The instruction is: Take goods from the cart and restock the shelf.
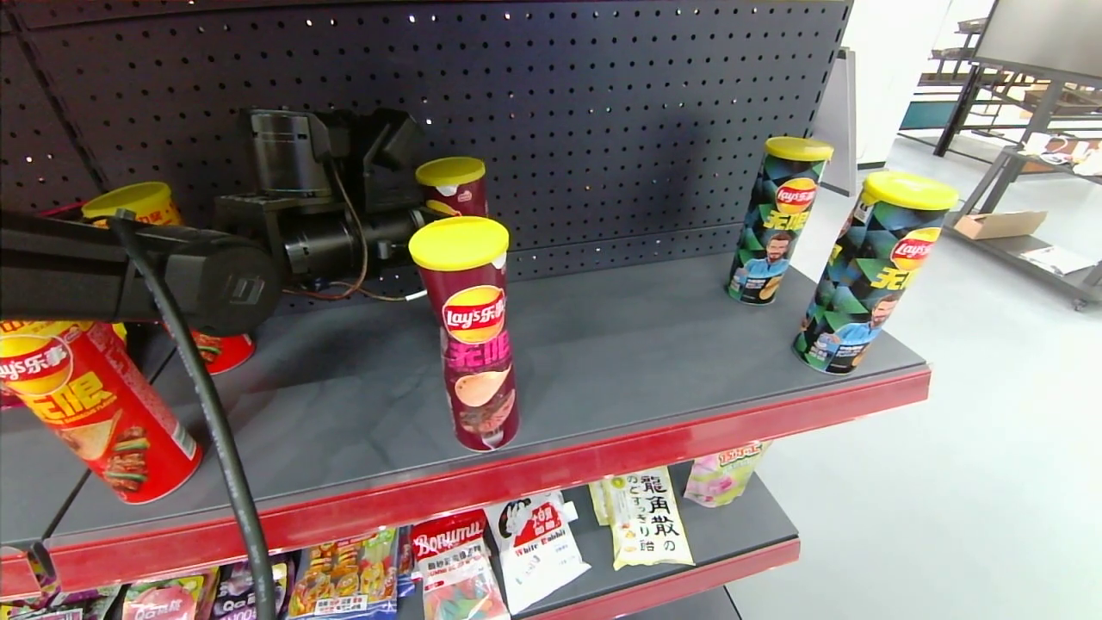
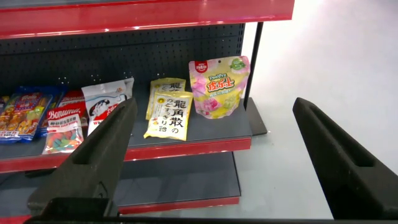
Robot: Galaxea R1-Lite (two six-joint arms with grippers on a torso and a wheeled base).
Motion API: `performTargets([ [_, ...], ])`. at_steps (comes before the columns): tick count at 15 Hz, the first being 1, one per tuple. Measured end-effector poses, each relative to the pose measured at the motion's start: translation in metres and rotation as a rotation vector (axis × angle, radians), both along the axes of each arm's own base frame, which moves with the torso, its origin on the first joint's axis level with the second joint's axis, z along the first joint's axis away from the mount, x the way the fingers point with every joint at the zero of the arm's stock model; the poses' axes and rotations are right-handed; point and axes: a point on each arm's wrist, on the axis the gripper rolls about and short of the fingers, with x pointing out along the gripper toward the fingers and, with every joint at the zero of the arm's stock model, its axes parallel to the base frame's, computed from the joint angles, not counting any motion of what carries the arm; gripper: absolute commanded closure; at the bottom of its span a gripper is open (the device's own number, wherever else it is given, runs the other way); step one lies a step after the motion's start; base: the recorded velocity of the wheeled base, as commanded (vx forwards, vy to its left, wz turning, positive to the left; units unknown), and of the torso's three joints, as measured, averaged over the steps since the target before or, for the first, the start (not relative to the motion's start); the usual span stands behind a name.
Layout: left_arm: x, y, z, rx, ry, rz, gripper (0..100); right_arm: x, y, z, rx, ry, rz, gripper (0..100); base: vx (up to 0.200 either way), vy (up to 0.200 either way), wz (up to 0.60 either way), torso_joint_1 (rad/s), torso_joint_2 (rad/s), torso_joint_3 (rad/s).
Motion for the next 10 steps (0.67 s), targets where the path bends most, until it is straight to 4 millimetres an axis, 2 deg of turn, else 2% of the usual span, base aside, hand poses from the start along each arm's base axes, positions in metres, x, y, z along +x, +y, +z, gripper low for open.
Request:
performTargets([
  [4, -0.008, 0.007, -0.002, 0.005, 0.017, 0.01, 0, 0.0, 0.0, 0.0, 0.0, 0.0, 0.0, 0, 0.0, 0.0, 0.0, 0.0, 0.0, 0.0],
  [10, -0.036, 0.036, -0.006, 0.017, 0.062, 0.062, 0, 0.0, 0.0, 0.0, 0.0, 0.0, 0.0, 0, 0.0, 0.0, 0.0, 0.0, 0.0, 0.0],
])
